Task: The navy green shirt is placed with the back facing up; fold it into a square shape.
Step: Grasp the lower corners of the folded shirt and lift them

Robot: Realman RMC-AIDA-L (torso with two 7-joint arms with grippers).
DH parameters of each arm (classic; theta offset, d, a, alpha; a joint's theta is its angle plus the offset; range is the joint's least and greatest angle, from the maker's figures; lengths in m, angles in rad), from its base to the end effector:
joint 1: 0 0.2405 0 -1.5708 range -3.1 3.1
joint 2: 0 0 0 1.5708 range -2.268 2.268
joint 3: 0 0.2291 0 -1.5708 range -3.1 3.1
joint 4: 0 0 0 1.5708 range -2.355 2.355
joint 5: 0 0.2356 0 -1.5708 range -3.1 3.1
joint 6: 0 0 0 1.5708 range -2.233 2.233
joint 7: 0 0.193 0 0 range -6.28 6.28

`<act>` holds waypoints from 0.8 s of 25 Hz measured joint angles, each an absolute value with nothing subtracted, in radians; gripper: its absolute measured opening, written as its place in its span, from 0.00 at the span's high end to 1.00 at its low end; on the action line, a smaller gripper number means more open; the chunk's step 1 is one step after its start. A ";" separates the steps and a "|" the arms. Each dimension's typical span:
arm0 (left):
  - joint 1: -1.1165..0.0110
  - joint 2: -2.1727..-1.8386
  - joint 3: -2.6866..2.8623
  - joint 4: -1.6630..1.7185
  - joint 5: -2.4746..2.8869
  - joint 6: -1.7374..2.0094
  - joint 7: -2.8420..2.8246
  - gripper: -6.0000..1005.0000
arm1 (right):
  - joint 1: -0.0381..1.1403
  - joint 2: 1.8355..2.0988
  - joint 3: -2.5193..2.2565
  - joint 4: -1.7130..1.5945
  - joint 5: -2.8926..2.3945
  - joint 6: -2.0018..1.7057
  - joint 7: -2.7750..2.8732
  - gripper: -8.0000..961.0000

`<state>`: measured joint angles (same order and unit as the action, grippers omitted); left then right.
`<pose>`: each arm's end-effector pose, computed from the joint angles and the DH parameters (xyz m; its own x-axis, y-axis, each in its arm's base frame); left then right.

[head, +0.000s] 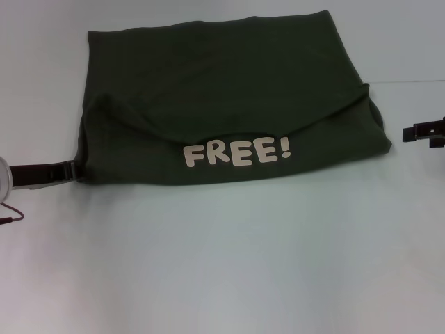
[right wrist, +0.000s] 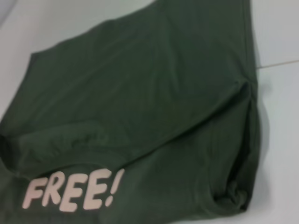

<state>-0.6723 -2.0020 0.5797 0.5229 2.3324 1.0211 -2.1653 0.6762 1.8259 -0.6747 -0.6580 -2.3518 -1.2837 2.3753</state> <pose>-0.3222 0.4326 -0.0071 0.3054 0.7949 0.5243 0.9452 -0.1864 -0.2680 0.3083 0.4386 0.0814 0.3106 -0.8360 -0.4523 -0.9387 -0.1948 -0.2845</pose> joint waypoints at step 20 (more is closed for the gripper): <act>-0.667 -2.002 0.579 0.523 2.347 1.032 -2.168 0.96 | 0.780 1.868 -0.739 -0.507 -2.377 -1.035 2.315 0.18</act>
